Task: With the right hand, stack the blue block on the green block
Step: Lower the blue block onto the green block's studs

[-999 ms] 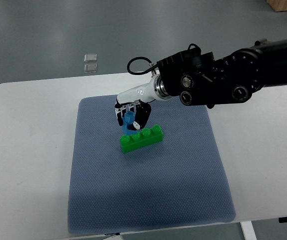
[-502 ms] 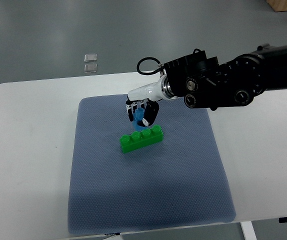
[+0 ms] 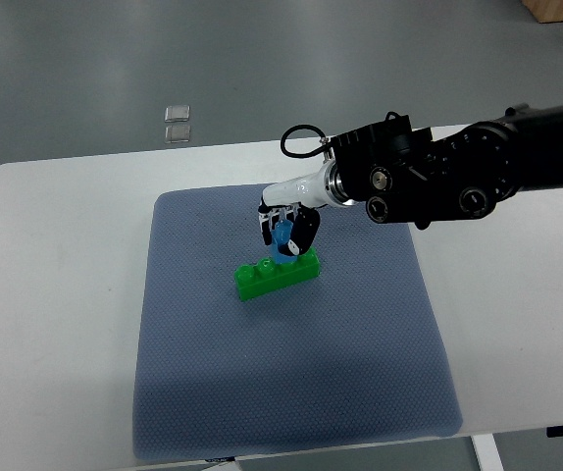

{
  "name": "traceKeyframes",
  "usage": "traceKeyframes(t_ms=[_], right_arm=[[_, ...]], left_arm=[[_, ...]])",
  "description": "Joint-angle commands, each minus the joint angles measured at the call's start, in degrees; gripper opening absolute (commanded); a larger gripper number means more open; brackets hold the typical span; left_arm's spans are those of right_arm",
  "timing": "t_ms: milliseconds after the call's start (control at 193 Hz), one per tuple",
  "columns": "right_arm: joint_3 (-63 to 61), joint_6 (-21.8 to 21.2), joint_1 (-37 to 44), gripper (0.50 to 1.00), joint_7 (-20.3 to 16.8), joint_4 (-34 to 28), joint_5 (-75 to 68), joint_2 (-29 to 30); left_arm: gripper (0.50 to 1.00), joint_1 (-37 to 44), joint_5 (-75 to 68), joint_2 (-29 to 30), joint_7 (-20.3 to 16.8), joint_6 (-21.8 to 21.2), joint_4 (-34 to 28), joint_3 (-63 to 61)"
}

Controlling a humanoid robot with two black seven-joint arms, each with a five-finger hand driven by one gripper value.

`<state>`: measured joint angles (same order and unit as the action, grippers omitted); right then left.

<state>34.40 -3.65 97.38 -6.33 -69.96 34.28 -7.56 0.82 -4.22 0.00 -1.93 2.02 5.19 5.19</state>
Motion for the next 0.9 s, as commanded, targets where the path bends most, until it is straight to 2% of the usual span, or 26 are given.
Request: traceKeyframes(t_ms=[0,896], right_arm=[[0.1,0.2,-0.6,0.590,0.0,0.6,0.0,0.1],[0.2,0.3,-2.4,0.590,-0.1,1.9,0.4,0.4]], left_arm=[[1.000,0.0,0.0,0.0,0.0,0.0,0.0,0.0],[1.000,0.0,0.0,0.0,0.0,0.0,0.0,0.0]])
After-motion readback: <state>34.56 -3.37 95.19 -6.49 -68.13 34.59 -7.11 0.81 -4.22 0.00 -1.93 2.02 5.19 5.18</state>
